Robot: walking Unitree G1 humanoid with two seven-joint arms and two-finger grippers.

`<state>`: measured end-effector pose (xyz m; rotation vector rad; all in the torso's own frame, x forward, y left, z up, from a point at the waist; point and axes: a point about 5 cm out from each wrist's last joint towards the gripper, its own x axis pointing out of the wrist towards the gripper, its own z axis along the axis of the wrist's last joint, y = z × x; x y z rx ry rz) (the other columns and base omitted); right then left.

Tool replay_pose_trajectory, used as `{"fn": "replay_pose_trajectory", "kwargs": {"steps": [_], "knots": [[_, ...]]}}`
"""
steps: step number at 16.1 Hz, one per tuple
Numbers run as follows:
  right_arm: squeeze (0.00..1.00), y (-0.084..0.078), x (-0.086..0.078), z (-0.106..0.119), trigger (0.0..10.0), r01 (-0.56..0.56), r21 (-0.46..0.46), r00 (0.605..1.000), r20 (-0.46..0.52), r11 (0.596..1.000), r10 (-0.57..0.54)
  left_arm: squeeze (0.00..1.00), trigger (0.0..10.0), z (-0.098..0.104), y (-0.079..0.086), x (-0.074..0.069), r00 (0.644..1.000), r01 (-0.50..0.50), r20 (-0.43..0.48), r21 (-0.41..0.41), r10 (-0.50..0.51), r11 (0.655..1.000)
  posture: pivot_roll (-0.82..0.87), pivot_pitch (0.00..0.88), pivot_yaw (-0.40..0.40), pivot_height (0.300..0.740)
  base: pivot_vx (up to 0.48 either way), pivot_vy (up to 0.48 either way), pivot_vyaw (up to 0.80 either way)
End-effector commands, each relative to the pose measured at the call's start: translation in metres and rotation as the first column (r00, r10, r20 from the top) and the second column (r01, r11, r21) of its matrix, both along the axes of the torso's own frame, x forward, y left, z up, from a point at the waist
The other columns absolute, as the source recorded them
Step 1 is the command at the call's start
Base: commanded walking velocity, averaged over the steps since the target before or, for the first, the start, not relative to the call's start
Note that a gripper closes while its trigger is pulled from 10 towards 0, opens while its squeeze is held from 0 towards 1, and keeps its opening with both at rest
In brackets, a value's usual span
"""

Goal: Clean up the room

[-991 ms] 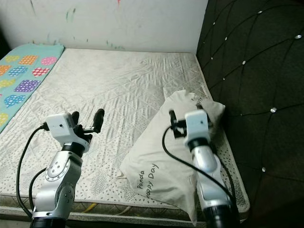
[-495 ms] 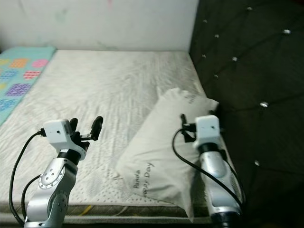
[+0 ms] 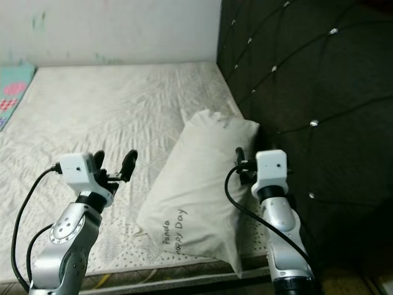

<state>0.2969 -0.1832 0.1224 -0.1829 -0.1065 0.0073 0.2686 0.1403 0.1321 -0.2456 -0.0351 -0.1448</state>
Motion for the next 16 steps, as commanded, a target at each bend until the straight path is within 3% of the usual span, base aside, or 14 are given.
{"fn": "replay_pose_trajectory", "kwargs": {"steps": [1, 4, 7, 10, 16], "knots": [[0.00, 0.002, 0.000, 0.005, 10.0, -0.003, 0.013, 1.000, 0.014, 1.000, 0.003, 0.00, 10.0, 0.001, 0.002, -0.006, 1.000, -0.005, -0.009, 0.014, 0.005, 1.000, -0.05, 0.080, 0.027, 0.740, 0.000, 0.000, 0.00], [0.00, 0.009, -0.001, 0.005, 10.0, -0.034, 0.005, 0.999, 0.007, 0.999, 0.034, 0.00, 10.0, -0.005, -0.001, -0.011, 0.999, 0.025, -0.035, 0.012, -0.025, 1.000, -0.05, 0.080, 0.015, 0.740, 0.000, 0.000, 0.00], [0.00, 0.006, -0.003, 0.003, 10.0, -0.030, -0.001, 1.000, -0.006, 1.000, 0.030, 0.00, 10.0, -0.005, -0.003, -0.015, 0.998, 0.044, -0.043, 0.024, -0.043, 0.999, -0.05, 0.081, 0.014, 0.740, 0.000, 0.000, 0.00], [0.00, 0.003, -0.013, -0.004, 10.0, -0.035, 0.032, 0.998, -0.049, 0.999, 0.036, 0.00, 10.0, -0.008, 0.008, -0.022, 0.998, 0.009, -0.063, 0.029, -0.007, 1.000, -0.05, 0.099, 0.014, 0.740, 0.000, 0.000, 0.00], [0.00, 0.013, -0.020, -0.007, 10.0, -0.109, 0.043, 0.990, -0.080, 0.993, 0.112, 0.00, 10.0, 0.001, 0.020, -0.027, 0.997, -0.074, -0.029, 0.033, 0.075, 0.997, -0.04, 0.142, 0.006, 0.740, 0.000, 0.000, 0.00]]}}
